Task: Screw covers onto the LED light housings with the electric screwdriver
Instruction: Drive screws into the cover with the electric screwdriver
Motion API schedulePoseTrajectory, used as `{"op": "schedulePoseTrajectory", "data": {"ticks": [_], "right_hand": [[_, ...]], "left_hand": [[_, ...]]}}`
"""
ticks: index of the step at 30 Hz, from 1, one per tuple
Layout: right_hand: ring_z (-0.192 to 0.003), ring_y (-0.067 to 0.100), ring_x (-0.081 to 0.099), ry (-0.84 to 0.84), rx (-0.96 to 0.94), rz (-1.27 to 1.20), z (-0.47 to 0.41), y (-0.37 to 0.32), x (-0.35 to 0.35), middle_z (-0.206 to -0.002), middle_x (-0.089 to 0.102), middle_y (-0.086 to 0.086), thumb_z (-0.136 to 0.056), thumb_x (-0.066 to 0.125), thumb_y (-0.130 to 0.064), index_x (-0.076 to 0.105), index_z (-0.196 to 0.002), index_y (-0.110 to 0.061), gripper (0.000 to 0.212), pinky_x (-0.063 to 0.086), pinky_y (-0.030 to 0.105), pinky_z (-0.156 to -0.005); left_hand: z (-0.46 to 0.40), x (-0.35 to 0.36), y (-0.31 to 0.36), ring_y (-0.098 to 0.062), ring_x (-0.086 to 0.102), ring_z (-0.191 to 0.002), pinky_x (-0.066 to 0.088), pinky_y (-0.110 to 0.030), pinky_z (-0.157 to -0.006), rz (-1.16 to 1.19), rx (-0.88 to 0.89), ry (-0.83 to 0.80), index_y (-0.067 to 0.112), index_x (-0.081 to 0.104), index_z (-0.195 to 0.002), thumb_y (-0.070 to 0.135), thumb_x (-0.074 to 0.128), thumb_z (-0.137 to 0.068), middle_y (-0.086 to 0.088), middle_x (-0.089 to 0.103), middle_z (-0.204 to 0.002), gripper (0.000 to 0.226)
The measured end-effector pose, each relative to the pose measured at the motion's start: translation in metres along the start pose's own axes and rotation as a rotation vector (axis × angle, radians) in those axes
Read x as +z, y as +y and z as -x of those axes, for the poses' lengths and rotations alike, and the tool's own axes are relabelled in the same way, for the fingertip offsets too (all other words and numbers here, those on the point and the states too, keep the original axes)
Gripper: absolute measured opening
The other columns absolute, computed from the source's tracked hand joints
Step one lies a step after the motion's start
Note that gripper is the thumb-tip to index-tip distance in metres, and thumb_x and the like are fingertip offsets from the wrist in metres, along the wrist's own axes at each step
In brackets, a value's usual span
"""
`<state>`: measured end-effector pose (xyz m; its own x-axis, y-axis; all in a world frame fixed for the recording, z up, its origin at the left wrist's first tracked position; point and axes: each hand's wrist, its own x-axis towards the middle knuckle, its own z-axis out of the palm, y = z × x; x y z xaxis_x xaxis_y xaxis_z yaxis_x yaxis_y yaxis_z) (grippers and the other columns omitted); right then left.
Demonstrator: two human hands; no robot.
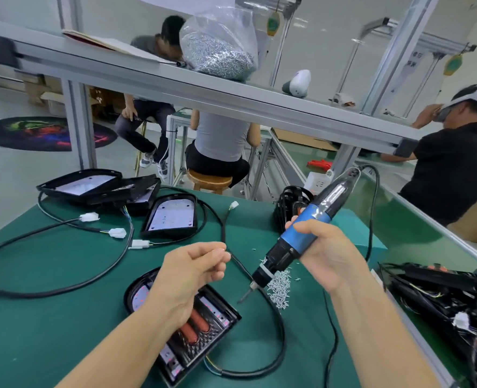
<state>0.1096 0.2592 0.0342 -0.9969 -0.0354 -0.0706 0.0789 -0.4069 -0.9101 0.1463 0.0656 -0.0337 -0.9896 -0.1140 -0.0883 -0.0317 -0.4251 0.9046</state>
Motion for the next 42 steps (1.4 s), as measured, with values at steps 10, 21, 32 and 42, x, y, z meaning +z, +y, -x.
{"op": "schedulePoseTrajectory", "data": {"ticks": [10, 21, 32, 42], "right_hand": [[-0.067, 0.012, 0.057, 0.305, -0.374, 0.121, 0.004, 0.007, 0.018, -0.074, 0.054, -0.001, -0.080, 0.077, -0.015, 0.055, -0.086, -0.014, 0.023, 0.049, 0.028, -0.072], [-0.064, 0.015, 0.050, -0.203, -0.283, -0.070, 0.011, -0.001, -0.002, -0.076, 0.051, -0.003, -0.067, 0.060, 0.001, 0.052, -0.086, -0.018, 0.028, 0.046, 0.024, -0.064], [-0.080, 0.016, 0.057, 0.219, -0.145, -0.249, 0.024, 0.020, 0.015, -0.094, 0.058, 0.003, -0.051, 0.080, -0.022, 0.055, -0.115, -0.014, 0.069, 0.049, 0.028, -0.067], [-0.047, 0.007, 0.053, 0.394, -0.248, -0.326, 0.014, -0.003, 0.012, -0.055, 0.056, -0.005, -0.081, 0.074, -0.011, 0.055, -0.081, -0.014, 0.019, 0.045, 0.017, -0.047]], "left_hand": [[0.004, 0.063, -0.005, 0.006, 0.064, -0.086, 0.040, -0.002, -0.069, -0.301, 0.316, -0.031, 0.016, 0.055, -0.089, 0.013, 0.046, -0.097, 0.011, 0.072, -0.089, 0.013], [0.001, 0.097, -0.015, -0.023, 0.052, -0.038, 0.041, -0.027, -0.042, -0.268, 0.115, -0.235, 0.011, 0.040, -0.089, 0.023, 0.029, -0.100, -0.009, 0.065, -0.061, 0.020], [0.002, 0.091, -0.034, -0.040, 0.052, -0.054, 0.040, -0.041, -0.050, -0.813, 0.763, 0.310, 0.013, 0.044, -0.092, 0.030, 0.027, -0.101, 0.002, 0.048, -0.055, 0.026], [0.005, 0.072, -0.017, -0.004, 0.056, -0.067, 0.043, -0.014, -0.065, -0.518, 0.623, 0.080, 0.020, 0.065, -0.082, 0.019, 0.057, -0.092, 0.008, 0.065, -0.074, 0.013]]}}
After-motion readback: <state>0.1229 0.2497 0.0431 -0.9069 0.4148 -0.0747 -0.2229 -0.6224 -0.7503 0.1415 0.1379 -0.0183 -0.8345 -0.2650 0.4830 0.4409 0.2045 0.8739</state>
